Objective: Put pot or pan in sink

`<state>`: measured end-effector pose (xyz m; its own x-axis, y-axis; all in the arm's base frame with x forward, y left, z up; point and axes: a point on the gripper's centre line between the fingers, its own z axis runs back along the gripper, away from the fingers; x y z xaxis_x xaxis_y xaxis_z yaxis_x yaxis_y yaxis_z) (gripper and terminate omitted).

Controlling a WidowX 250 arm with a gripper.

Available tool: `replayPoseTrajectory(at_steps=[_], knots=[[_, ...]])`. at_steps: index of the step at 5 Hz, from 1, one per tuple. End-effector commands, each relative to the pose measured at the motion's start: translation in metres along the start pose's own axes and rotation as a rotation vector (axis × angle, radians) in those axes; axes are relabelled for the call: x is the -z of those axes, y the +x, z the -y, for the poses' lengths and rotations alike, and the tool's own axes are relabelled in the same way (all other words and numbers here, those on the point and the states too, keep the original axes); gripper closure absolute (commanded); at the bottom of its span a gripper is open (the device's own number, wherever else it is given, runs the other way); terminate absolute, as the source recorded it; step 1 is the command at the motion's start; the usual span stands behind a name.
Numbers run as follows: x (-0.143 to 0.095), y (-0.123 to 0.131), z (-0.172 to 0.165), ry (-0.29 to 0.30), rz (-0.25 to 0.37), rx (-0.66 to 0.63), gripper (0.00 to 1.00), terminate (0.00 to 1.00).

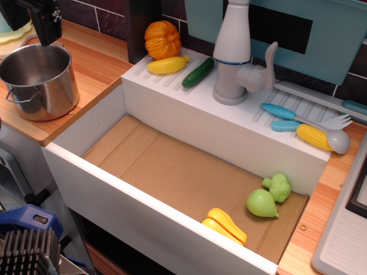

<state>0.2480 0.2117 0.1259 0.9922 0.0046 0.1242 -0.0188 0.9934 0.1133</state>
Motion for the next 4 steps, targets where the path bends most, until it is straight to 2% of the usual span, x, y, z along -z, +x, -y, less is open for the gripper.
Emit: replayPoseTrajectory(at_steps=[1, 2, 3, 4], knots=[[0.0, 0.0, 0.0, 0.0, 0.0, 0.0, 0.0, 0.0], [0.017, -0.003, 0.003, 0.023, 0.042, 0.021, 0.0, 0.0], [0.03, -0.006, 0.012, 0.016, 0.069, 0.009, 0.0, 0.0], [0.041, -0.004, 0.019, 0.048, 0.114, 0.011, 0.0, 0.0]])
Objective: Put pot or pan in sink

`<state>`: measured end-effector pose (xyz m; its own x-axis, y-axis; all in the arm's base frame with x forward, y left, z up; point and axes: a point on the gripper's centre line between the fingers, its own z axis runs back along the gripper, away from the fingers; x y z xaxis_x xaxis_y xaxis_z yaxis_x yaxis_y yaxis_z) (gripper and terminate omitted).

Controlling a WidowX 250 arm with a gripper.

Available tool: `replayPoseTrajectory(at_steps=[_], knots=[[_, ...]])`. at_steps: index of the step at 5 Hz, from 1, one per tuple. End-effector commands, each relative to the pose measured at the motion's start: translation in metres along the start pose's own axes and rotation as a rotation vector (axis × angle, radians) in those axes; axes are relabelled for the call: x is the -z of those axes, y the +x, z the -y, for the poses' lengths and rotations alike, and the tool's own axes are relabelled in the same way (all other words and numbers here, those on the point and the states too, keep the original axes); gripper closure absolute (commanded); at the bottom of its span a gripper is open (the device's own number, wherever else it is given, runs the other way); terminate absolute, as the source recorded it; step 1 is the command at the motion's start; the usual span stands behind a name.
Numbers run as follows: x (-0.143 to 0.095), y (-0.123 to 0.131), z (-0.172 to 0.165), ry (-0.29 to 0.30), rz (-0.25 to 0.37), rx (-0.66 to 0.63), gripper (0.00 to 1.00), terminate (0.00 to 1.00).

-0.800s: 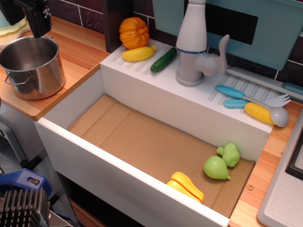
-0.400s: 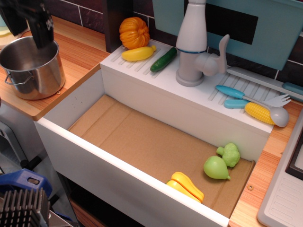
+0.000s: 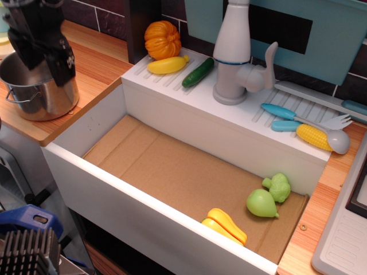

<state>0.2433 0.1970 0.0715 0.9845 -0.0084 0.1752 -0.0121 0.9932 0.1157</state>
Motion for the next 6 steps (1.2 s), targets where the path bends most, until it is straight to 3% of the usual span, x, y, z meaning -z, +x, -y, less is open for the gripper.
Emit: replayPoseTrajectory(at_steps=[1, 3, 4, 6], knots=[[0.005, 0.008, -0.001, 0.032, 0.066, -0.006, 0.0, 0.0], [0.021, 0.006, 0.001, -0.002, 0.057, -0.032, 0.0, 0.0], [0.028, 0.006, 0.003, -0.005, 0.072, -0.058, 1.0, 0.0], [0.019, 0.008, 0.005, 0.014, 0.08, -0.058, 1.0, 0.0]])
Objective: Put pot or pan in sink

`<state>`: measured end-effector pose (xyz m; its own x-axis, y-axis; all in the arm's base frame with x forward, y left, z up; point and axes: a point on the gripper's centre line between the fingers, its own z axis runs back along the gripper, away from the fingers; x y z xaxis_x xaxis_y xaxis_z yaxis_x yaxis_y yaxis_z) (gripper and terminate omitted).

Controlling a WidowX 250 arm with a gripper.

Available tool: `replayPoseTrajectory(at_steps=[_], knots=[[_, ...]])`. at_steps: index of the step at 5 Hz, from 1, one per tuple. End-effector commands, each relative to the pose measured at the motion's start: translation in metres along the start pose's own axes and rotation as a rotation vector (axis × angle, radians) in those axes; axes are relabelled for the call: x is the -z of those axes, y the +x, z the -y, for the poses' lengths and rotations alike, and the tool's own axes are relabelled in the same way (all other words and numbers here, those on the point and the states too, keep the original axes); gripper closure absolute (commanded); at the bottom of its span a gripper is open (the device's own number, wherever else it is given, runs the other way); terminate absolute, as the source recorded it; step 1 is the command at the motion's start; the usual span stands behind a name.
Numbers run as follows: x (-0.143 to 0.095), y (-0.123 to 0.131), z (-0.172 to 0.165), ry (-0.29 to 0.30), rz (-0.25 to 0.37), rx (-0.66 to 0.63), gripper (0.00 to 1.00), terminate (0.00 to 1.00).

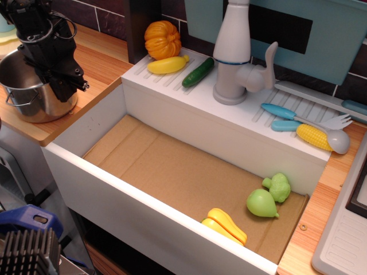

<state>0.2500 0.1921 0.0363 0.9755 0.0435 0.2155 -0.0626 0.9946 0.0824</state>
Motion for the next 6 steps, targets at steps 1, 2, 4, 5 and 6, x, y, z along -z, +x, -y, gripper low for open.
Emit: replayPoseTrajectory(at_steps=[1, 2, 4, 5, 6], knots=[[-0.024, 0.013, 0.006, 0.051, 0.053, -0.012, 1.0, 0.0], [-0.029, 0.018, 0.027, 0.04, 0.064, -0.051, 1.0, 0.0], [-0.037, 0.024, 0.075, -0.019, 0.046, -0.162, 1.0, 0.0], [-0.025, 0.022, 0.093, -0.076, 0.067, -0.202, 1.0, 0.0], [-0.016, 0.029, 0.105, -0.12, 0.088, -0.218, 1.0, 0.0]])
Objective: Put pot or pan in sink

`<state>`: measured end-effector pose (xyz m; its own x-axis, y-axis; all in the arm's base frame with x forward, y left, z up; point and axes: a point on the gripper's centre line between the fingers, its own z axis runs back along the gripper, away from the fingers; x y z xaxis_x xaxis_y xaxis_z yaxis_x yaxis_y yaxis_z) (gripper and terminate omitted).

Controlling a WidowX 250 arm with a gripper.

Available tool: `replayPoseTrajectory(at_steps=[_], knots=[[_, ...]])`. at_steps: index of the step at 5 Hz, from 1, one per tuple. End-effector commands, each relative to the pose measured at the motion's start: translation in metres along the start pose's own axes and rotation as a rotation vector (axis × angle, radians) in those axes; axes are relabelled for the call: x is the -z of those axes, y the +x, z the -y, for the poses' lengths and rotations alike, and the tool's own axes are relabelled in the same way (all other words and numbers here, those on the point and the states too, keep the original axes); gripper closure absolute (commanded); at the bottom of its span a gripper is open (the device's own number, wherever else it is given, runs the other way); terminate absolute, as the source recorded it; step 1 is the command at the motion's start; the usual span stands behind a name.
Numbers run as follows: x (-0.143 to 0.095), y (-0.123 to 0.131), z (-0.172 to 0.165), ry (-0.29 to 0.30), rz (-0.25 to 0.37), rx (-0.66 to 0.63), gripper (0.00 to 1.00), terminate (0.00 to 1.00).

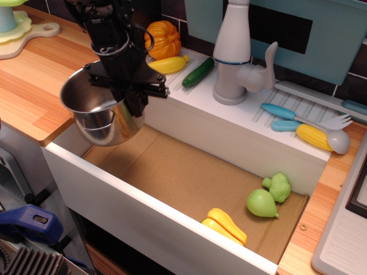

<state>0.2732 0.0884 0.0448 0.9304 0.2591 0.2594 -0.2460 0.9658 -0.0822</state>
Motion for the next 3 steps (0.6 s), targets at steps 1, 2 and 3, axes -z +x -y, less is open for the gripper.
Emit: replayPoseTrajectory(at_steps=[1, 2, 3], knots=[[0.009, 0.009, 0.013, -0.02, 0.055, -0.013, 1.0, 0.0], [0.013, 0.0, 0.019, -0.028, 0.037, -0.071, 1.0, 0.0], [0.019, -0.001, 0.023, -0.072, 0.012, -0.091, 0.0, 0.0]])
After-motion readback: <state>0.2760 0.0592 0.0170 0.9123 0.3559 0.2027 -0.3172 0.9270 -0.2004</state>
